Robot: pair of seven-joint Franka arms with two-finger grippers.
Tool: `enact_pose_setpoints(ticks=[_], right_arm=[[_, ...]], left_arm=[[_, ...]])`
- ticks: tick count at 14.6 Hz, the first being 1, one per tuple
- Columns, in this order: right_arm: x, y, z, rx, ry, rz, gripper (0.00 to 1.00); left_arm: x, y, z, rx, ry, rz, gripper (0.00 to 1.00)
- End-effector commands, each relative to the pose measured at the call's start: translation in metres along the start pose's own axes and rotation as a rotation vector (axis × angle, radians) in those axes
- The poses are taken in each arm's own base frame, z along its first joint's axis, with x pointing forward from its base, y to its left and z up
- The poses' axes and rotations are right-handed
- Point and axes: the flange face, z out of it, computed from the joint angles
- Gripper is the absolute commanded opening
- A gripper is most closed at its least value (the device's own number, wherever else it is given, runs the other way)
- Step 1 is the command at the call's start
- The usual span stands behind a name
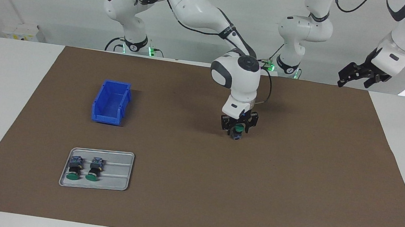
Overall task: Place and press button with both arms
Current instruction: 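Carry the part with the right gripper over the blue bin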
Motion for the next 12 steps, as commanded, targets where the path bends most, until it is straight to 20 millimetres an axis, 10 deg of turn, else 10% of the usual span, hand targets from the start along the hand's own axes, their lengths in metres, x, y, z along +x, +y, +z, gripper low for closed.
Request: enact_pose_setpoints(ticks=[1,5,8,12], right_arm=[[0.000,0.003,0.000,0.009,0.004,-0.010,0.32],[-0.002,0.002,0.000,0.004,-0.003,-0.008,0.00],[0.011,0.011,-0.025,-0.027,-0.018,-0.011,0.00],[0.044,0.119,-0.105,-0.033,0.009,0.036,0.00]], left_arm=[[0.004,0.000,-0.001,0.022,0.018,0.002,1.00],[0.003,-0.002,0.002,0.033,0.010,0.001,1.00],[0.002,-0.004,0.002,0.033,0.003,-0.001,1.00],[0.003,-0.002,0.002,0.033,0.008,0.001,1.00]])
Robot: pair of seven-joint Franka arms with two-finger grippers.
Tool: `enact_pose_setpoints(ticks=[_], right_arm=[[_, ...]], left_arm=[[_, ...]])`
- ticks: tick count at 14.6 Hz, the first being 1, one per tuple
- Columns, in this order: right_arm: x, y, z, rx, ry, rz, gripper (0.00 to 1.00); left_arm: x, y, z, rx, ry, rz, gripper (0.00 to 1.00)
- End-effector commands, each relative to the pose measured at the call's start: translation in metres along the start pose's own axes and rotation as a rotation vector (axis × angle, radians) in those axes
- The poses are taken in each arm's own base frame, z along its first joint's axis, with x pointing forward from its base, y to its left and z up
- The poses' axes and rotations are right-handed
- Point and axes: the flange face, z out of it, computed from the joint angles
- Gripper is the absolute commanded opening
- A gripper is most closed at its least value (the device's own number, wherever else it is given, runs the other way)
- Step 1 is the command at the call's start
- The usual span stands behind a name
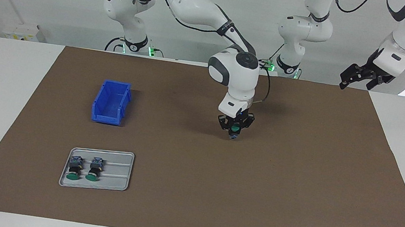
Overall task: Place and press button with both arms
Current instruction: 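Carry the part with the right gripper over the blue bin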
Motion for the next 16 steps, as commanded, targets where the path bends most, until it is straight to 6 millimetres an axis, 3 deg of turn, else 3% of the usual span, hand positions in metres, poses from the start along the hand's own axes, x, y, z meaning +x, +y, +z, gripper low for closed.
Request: enact_pose_setpoints(ticks=[1,2,4,5,8,9,12,16], right_arm=[[0.006,0.097,-0.057,-0.009,-0.005,0.036,0.00],[-0.002,0.131,-0.070,-0.017,-0.013,0.067,0.00],[-0.014,0.226,-0.088,-0.034,-0.022,0.130,0.00],[-0.017,0.264,-0.099,-0.039,-0.020,0.114,0.00],[-0.044,0.384,-0.115,-0.062,-0.045,0.114,0.00],[-0.055,0.403,-0.112,-0.064,-0.058,0.117,0.00],[-0.083,0.432,-0.092,-0.068,-0.062,0.167,0.00],[-0.102,0.432,-0.066,-0.057,-0.102,0.184,0.00]], left_arm=[[0.000,-0.001,0.000,0.020,0.007,0.004,1.00],[0.000,-0.001,-0.001,0.020,0.010,0.002,1.00],[0.000,-0.001,0.001,0.020,0.006,0.010,1.00],[0.000,-0.002,0.002,0.019,0.006,0.007,1.00],[-0.001,-0.002,0.002,0.020,0.004,0.007,1.00],[-0.001,-0.002,0.003,0.020,0.003,0.009,1.00],[-0.001,-0.006,0.003,0.019,0.001,-0.001,1.00],[-0.002,-0.006,0.003,0.019,-0.005,-0.008,1.00]])
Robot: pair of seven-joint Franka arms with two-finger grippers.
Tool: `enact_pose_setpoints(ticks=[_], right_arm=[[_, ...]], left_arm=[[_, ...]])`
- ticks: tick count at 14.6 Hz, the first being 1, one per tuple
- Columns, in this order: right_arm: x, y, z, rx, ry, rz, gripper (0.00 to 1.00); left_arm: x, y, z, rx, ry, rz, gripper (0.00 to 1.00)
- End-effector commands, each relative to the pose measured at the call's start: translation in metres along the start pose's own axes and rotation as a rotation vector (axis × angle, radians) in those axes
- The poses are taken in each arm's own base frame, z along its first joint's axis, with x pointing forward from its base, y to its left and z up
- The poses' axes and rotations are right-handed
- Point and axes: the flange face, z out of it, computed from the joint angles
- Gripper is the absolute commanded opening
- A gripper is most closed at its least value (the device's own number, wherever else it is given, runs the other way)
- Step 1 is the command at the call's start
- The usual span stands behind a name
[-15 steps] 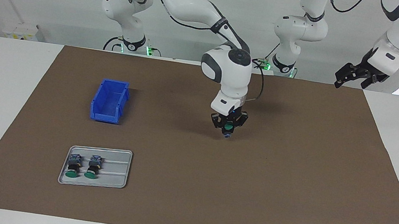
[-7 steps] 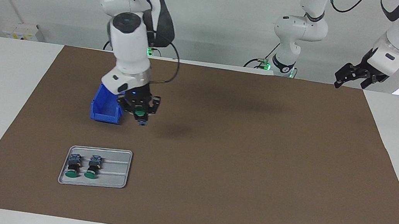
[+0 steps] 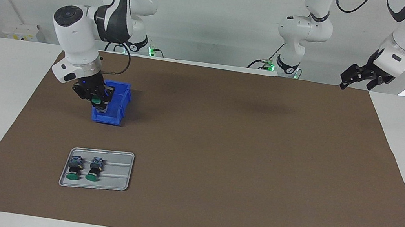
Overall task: Place and press button with both arms
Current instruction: 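Release the part into the blue bin and withdraw the right gripper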
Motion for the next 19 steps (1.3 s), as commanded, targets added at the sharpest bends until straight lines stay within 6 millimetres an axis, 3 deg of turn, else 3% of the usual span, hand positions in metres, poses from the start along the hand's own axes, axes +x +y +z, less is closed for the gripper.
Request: enact_pose_setpoints(ticks=[1,3,4,7,8,10,14,17,19], right_arm=[[-0.021,-0.001,0.015,0.009,-0.011,0.010,0.00],[-0.030,0.002,0.027,0.007,-0.035,0.004,0.06],[-0.030,0.006,0.027,0.007,-0.041,0.010,0.16],[-0.030,0.006,0.026,0.007,-0.046,0.012,0.93],[-0.030,0.006,0.026,0.007,-0.048,0.011,0.99],[-0.024,0.005,0.016,0.008,-0.028,0.011,0.99],[0.013,0.008,-0.053,0.006,0.002,0.016,0.99],[0.024,0.010,-0.104,-0.001,0.002,0.017,0.99],[0.025,0.033,-0.143,-0.011,-0.027,0.054,0.99]], left_arm=[[-0.002,-0.005,0.002,0.018,-0.002,-0.006,1.00],[-0.001,-0.006,0.002,0.018,-0.002,-0.005,1.00],[-0.001,-0.006,0.001,0.018,0.001,-0.006,1.00],[-0.001,-0.012,0.002,0.016,-0.003,-0.018,1.00],[-0.001,-0.012,0.002,0.016,-0.001,-0.017,1.00],[-0.001,-0.012,0.002,0.016,-0.001,-0.017,1.00],[-0.001,-0.013,0.002,0.016,-0.003,-0.014,1.00],[0.000,-0.012,0.006,0.016,0.004,-0.012,1.00],[0.000,-0.012,0.012,0.015,0.017,-0.010,1.00]])
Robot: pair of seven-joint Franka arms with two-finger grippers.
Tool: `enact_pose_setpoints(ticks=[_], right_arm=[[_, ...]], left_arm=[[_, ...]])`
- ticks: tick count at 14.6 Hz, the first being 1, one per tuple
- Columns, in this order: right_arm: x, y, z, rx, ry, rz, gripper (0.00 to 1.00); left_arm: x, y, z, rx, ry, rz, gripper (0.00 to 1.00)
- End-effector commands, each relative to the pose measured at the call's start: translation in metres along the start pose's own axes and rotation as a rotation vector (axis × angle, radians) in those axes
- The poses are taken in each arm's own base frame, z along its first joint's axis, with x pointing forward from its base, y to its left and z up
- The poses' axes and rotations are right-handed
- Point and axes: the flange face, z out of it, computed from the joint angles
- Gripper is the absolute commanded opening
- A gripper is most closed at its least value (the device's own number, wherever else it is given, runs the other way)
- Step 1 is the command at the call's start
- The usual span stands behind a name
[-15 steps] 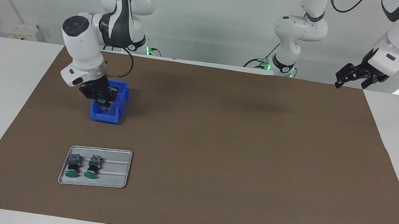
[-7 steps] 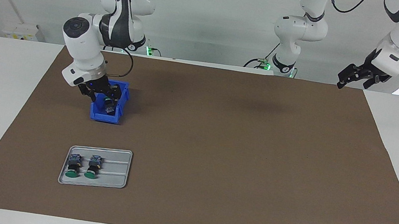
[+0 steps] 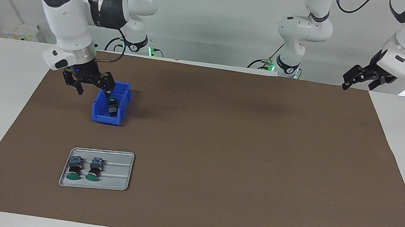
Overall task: Place and press button with both arms
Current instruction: 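Release the part into the blue bin and withdraw the right gripper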
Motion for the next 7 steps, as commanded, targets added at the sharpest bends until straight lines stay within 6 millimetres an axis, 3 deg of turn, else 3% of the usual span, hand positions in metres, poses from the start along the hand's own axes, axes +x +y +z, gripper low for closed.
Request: enact_pose_setpoints(ticks=[1,5,7], right_arm=[[0.002,0.036,-0.053,-0.010,-0.044,0.047,0.99],[-0.015,0.081,-0.105,0.016,-0.156,0.053,0.99],[-0.011,0.094,-0.119,0.015,-0.198,0.078,0.99]], left_arm=[[-0.005,-0.005,0.016,0.016,0.024,0.007,1.00],[0.000,-0.005,0.015,0.012,0.056,0.003,1.00],[0.003,-0.008,0.020,0.013,0.031,-0.003,1.00]])
